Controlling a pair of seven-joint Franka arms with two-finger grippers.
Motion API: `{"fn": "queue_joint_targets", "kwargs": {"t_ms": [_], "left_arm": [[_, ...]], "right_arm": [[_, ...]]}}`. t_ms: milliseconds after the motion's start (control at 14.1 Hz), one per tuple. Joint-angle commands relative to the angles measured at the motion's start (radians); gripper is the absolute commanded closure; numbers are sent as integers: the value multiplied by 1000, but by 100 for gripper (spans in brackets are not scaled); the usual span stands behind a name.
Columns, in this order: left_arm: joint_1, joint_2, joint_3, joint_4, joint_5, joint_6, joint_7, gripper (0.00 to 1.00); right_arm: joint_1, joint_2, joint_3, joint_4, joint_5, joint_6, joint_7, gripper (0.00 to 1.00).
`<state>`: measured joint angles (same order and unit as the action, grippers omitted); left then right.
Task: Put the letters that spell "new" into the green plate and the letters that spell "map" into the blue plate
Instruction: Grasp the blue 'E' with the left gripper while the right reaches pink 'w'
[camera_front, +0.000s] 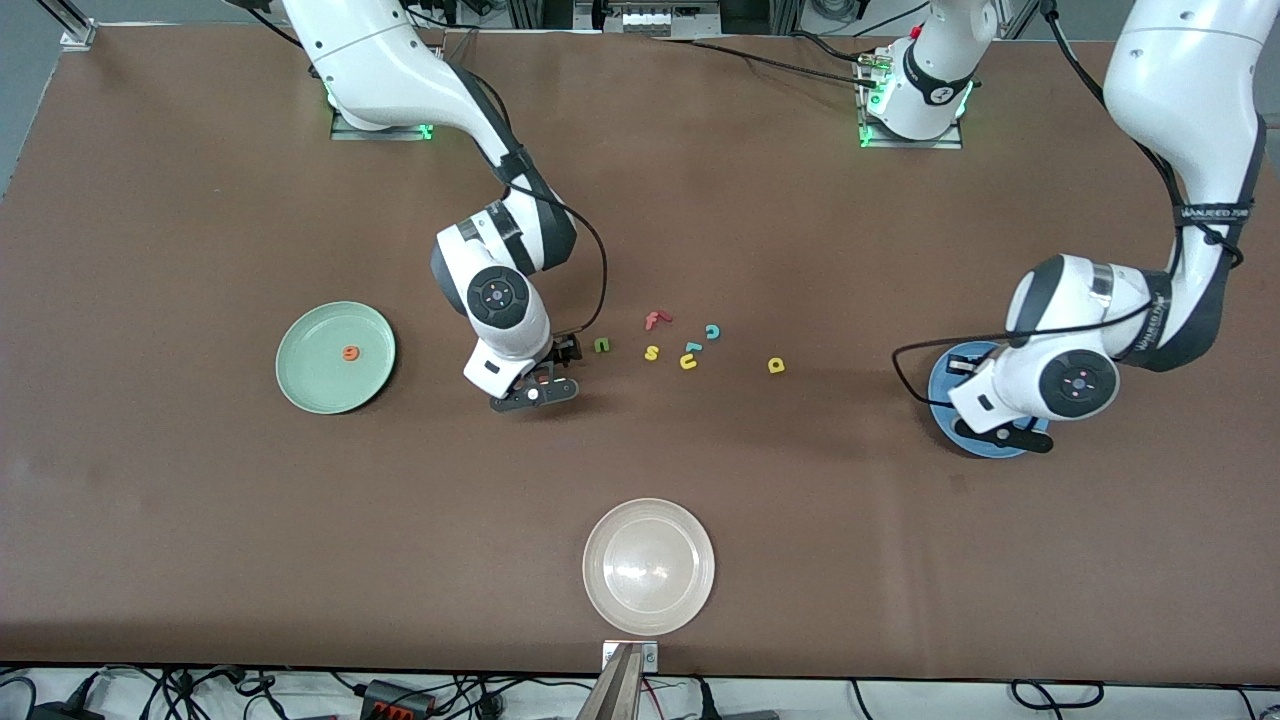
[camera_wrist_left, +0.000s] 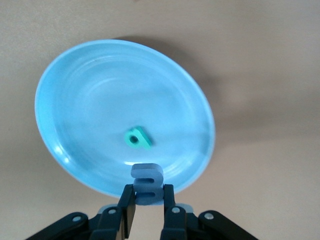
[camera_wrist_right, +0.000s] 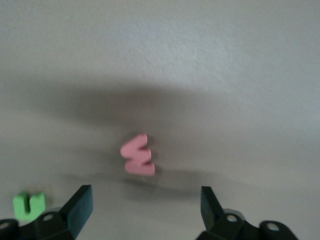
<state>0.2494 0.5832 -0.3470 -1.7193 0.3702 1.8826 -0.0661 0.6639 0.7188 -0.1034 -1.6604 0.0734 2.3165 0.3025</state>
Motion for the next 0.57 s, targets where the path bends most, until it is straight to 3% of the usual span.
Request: {"fn": "queue_joint_targets", "kwargs": {"t_ms": [0, 71, 142, 355, 496], "left_arm": [[2, 43, -12, 13, 29, 36, 9, 64], [2, 44, -12, 13, 27, 39, 8, 26], [2, 43, -13, 13, 26, 40, 9, 0], [-4, 30, -27, 17, 15, 30, 3, 0], [-5, 6, -111, 29, 12, 20, -9, 0]], "right_arm": [[2, 50, -7, 14, 2, 63, 1, 18], [2, 54, -7, 16, 2, 64, 1, 23], [3, 56, -7, 16, 2, 64, 3, 29], [13, 50, -5, 34, 2, 58, -6, 31], [13, 48, -5, 42, 2, 58, -6, 31]]}}
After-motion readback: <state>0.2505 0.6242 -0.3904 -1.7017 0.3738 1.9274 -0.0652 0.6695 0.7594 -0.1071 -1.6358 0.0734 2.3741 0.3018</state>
